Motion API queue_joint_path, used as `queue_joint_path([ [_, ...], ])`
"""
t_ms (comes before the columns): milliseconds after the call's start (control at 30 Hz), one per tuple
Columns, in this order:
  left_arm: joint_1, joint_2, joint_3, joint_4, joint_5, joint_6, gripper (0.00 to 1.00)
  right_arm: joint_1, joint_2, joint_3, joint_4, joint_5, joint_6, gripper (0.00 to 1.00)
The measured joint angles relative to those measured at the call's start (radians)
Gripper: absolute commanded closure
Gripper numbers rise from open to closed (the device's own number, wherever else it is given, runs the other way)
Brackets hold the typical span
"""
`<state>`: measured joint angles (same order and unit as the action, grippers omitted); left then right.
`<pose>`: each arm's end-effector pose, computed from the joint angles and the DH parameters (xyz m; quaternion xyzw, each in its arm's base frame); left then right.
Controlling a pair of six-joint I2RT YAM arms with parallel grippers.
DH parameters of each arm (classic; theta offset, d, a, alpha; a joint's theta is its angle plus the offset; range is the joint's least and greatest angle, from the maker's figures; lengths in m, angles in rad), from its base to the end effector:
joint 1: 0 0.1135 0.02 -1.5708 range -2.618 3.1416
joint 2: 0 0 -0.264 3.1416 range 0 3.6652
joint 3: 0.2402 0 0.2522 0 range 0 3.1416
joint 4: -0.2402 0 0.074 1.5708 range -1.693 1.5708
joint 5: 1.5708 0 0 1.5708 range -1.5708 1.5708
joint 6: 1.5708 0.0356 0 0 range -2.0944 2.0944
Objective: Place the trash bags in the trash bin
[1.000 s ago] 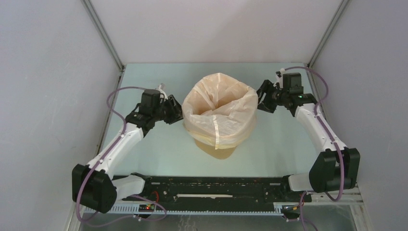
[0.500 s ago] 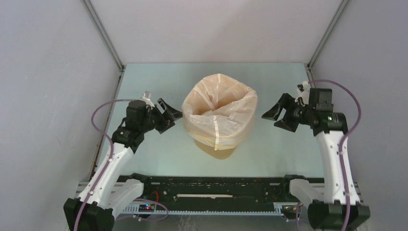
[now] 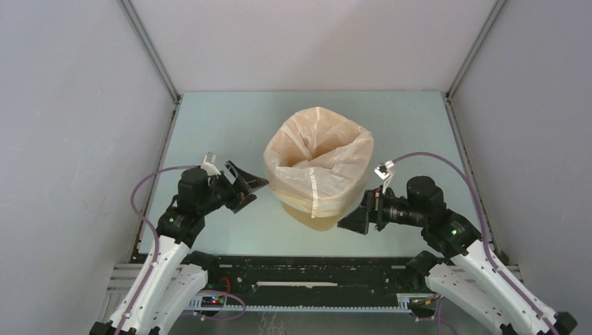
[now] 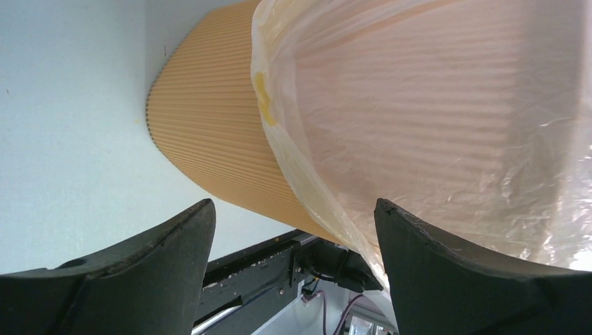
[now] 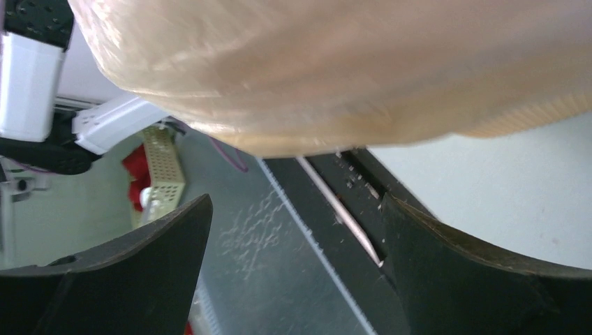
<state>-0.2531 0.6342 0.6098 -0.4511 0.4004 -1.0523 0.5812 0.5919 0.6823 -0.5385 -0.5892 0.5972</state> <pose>0.1404 -0.0507 0.2750 -0.2301 0.8111 -0.4448 0.3023 0.1002 0.0895 0.2978 -0.1481 0.8113 0.4874 0.2869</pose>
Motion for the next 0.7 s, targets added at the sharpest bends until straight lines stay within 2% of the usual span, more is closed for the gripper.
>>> queue_joint_path([
  [233, -0.027, -0.04, -0.023, -0.006, 0.0, -0.025, 0.12, 0.255, 0.048, -0.046, 0.248, 0.378, 0.012, 0.1],
  [367, -0.027, -0.074, -0.023, -0.013, -0.003, -0.031, 0.12, 0.319, 0.071, -0.053, 0.309, 0.521, 0.021, 0.23],
  [500, -0.028, -0.098, -0.023, -0.031, -0.004, -0.031, 0.12, 0.336, 0.071, -0.053, 0.326, 0.608, 0.047, 0.3],
  [600, -0.028, -0.104, -0.023, -0.039, -0.005, -0.029, 0.12, 0.352, 0.069, -0.053, 0.336, 0.646, 0.056, 0.42],
  [700, -0.028, -0.104, -0.023, -0.054, -0.006, -0.027, 0.12, 0.365, 0.053, -0.054, 0.335, 0.67, 0.061, 0.65],
])
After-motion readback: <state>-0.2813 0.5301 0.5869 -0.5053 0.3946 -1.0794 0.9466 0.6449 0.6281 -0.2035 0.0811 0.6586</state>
